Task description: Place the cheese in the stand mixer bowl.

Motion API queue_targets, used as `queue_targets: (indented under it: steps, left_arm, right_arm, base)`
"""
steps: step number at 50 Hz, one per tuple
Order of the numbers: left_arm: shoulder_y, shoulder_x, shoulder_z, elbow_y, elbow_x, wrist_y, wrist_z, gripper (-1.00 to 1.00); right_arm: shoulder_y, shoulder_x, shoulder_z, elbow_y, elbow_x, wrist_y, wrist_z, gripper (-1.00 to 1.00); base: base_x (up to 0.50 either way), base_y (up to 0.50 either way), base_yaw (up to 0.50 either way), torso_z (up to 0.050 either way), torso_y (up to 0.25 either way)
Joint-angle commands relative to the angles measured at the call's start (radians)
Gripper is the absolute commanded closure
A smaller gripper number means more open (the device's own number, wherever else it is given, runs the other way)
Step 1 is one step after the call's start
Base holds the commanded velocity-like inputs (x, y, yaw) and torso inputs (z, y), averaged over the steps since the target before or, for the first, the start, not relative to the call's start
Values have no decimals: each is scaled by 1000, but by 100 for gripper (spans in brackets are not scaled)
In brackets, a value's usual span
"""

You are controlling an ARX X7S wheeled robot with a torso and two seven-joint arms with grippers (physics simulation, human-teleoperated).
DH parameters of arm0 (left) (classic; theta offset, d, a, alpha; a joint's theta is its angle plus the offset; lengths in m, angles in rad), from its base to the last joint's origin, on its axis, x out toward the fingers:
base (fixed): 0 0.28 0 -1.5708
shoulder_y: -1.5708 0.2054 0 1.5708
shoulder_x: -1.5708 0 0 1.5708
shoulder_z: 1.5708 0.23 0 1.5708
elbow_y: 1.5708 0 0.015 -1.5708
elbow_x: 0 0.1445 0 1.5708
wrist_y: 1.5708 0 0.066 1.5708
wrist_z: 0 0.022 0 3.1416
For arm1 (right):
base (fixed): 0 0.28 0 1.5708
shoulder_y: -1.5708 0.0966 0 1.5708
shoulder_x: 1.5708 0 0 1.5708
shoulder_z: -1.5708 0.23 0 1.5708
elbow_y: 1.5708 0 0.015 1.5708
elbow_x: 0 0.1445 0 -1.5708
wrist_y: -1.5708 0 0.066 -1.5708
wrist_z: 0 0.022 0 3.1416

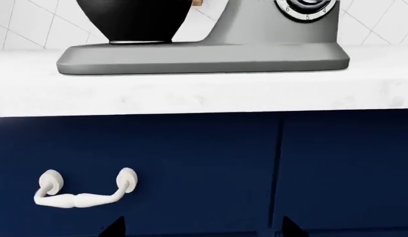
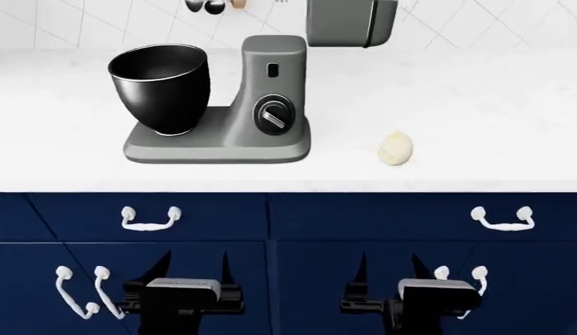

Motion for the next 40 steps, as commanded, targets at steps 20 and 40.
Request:
queue_targets:
  steps: [20,40]
  left_arm:
    - [-658,-313,-311,679,-912,-1543,-531,-100]
    - [-1409,-838,352,327,-2491,-1251,-1461,-100]
  right_arm:
    - [517,225,326,-1016,548,1578,43,-100]
    - [1125,744,52,-532,1971,1514,1008,-100]
  base:
    - [0,50,0,0,0]
    - [0,0,0,0,0]
